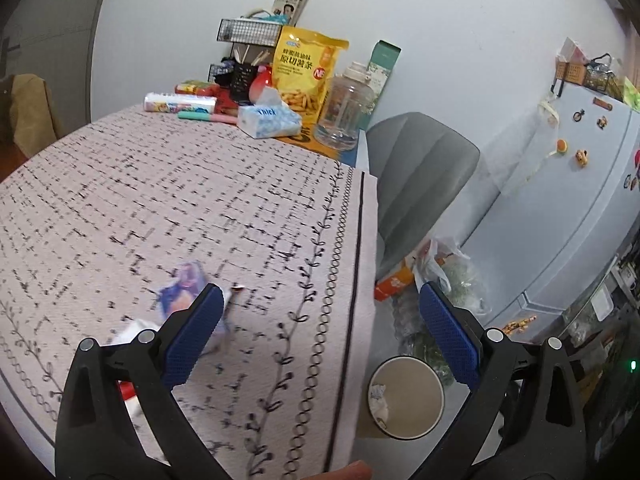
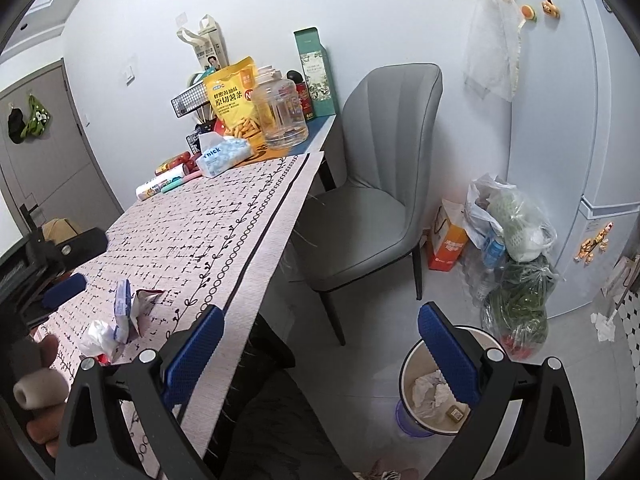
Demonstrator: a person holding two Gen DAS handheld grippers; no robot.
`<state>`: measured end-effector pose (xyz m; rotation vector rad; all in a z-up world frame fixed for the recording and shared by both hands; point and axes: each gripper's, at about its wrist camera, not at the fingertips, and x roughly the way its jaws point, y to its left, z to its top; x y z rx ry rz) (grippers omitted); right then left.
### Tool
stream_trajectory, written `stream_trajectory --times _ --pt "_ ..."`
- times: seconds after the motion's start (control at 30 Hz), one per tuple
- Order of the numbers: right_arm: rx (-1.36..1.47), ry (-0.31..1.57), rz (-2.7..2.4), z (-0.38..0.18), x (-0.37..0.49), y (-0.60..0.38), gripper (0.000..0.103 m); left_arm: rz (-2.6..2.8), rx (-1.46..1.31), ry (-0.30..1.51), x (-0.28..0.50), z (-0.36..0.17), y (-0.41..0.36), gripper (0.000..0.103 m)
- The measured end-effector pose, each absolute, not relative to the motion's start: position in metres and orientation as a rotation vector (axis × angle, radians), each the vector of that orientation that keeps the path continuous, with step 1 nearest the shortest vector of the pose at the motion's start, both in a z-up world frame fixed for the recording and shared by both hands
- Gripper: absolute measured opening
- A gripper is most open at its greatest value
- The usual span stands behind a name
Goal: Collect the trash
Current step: 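Move both tools back over the trash on the table, then close the right gripper on the crumpled white tissue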
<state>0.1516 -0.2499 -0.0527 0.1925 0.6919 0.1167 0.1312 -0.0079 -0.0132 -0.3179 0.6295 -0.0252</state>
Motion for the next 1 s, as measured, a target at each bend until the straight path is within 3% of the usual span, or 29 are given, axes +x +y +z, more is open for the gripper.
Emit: stream_trajectory --times 0.5,1.0 --pt "0.145 0.613 0.262 -0.041 0.137 -0.202 0.095 -0.034 -0.276 0.627 0.086 -0.025 0.038 0.097" --pt "0.080 0.679 0.409 -0.050 0.131 -0.155 0.095 0.007 -0.333 0.646 0.047 -0.054 0.095 0.097"
